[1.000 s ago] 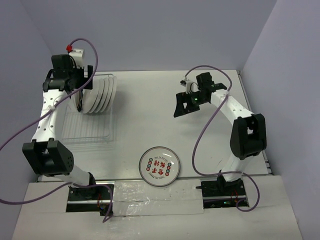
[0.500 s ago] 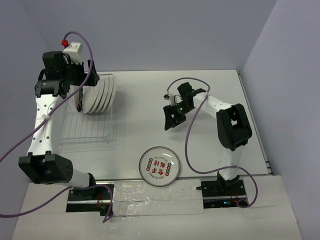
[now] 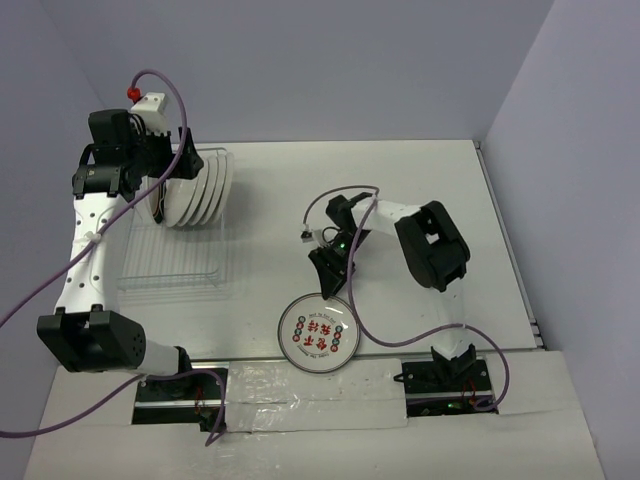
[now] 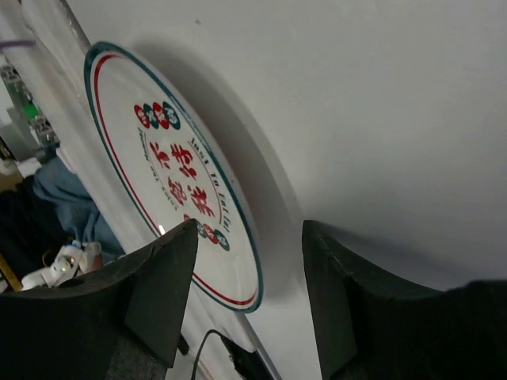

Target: Load the plates into the dish rack

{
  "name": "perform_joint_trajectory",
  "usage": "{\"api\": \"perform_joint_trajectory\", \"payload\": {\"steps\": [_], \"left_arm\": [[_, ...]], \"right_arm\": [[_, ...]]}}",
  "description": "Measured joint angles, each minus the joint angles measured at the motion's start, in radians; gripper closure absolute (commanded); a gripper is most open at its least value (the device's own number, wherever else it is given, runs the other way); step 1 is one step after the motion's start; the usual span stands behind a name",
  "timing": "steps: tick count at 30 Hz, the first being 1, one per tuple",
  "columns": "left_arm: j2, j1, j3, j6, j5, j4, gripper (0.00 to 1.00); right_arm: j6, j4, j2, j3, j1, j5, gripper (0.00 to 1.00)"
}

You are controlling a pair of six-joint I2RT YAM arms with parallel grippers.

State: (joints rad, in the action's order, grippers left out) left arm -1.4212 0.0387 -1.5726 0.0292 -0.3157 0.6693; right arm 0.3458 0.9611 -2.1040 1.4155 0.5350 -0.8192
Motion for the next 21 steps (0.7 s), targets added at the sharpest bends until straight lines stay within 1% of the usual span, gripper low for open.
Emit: {"api": "perform_joint_trajectory", "payload": {"steps": [2, 3, 4, 5, 6, 9, 11, 15, 17, 21], "left_arm": [[0.000, 0.000, 0.001, 0.000, 0.000, 0.000, 0.01], [0.000, 0.000, 0.002, 0.000, -0.001, 0.000, 0.01], [0.000, 0.000, 0.002, 0.000, -0.002, 0.000, 0.01], [0.000, 0.000, 0.003, 0.000, -0.003, -0.001, 0.01], [0.000, 0.000, 0.005, -0.001, -0.003, -0.002, 0.01], [0.002, 0.000, 0.011, -0.005, -0.010, -0.004, 0.01], [0.007, 0.000, 0.018, -0.010, -0.027, -0.007, 0.01], [0.026, 0.000, 0.029, -0.039, -0.095, -0.008, 0.01], [0.036, 0.000, 0.029, -0.045, -0.161, -0.006, 0.01], [0.039, -0.009, 0.029, -0.035, -0.348, 0.013, 0.01]], "right_arm": [[0.029, 0.024, -0.003, 0.000, 0.029, 0.008, 0.43], [0.041, 0.035, -0.006, 0.000, 0.047, 0.014, 0.47], [0.050, 0.042, -0.011, 0.000, 0.064, 0.019, 0.57], [0.059, 0.049, -0.016, 0.002, 0.077, 0.023, 0.63], [0.065, 0.051, -0.023, 0.003, 0.089, 0.032, 0.75], [0.079, 0.054, -0.039, 0.008, 0.106, 0.042, 1.00], [0.072, 0.086, -0.035, 0.021, 0.100, 0.007, 1.00], [0.069, 0.099, -0.006, 0.066, 0.059, 0.030, 1.00], [0.065, 0.103, 0.019, 0.118, 0.002, 0.043, 1.00], [0.036, 0.092, 0.126, 0.234, -0.164, 0.032, 1.00]]}}
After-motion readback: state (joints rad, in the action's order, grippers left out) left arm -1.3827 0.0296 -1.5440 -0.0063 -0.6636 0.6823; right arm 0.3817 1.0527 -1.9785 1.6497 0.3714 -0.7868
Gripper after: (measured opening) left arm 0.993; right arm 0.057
